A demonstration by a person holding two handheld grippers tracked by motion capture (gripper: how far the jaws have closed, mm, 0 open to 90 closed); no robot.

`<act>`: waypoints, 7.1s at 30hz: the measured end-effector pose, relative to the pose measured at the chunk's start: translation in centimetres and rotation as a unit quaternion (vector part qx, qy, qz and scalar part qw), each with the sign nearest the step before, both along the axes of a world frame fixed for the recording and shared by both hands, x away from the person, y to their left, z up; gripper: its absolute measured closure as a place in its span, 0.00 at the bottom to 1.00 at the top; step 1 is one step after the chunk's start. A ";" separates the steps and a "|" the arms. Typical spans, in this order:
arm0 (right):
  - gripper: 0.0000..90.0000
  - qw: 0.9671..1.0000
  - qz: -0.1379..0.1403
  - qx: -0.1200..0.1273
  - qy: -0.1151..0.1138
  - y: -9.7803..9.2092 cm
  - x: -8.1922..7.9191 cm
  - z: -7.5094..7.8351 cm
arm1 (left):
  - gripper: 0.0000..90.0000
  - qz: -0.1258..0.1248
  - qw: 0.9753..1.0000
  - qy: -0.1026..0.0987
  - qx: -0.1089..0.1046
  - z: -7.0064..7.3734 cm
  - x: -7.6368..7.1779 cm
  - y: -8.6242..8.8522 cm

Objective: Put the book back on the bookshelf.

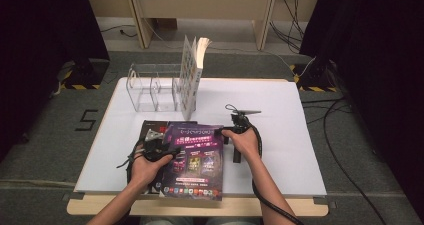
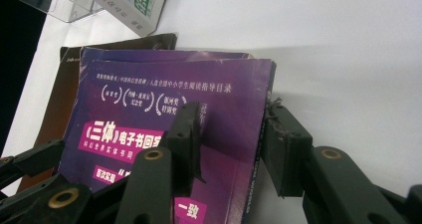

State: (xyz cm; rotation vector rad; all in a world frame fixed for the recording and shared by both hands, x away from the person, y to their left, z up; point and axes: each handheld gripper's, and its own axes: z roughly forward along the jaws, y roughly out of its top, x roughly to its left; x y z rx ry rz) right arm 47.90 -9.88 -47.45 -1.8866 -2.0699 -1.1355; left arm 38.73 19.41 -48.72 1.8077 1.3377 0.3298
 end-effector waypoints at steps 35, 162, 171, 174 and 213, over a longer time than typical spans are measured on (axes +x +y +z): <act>0.92 1.000 0.016 0.009 -0.002 1.1 -0.6 1.4 | 0.50 0.002 1.000 -0.009 -0.001 -0.1 -0.3 0.3; 0.94 0.900 -0.009 0.067 -0.430 11.4 -2.9 19.3 | 0.69 0.102 0.989 -0.103 0.010 -0.9 -6.2 8.6; 0.94 0.895 -0.018 0.067 -0.441 12.4 -0.7 20.3 | 0.69 0.100 0.990 -0.101 0.013 -1.0 -6.1 8.7; 0.94 0.895 -0.023 0.066 -0.440 12.7 0.2 20.4 | 0.69 0.100 0.990 -0.101 0.013 -1.0 -6.1 8.7; 0.93 0.896 -0.055 0.007 -0.440 18.3 7.0 17.9 | 0.69 0.095 0.990 -0.099 0.007 -1.2 -6.1 8.9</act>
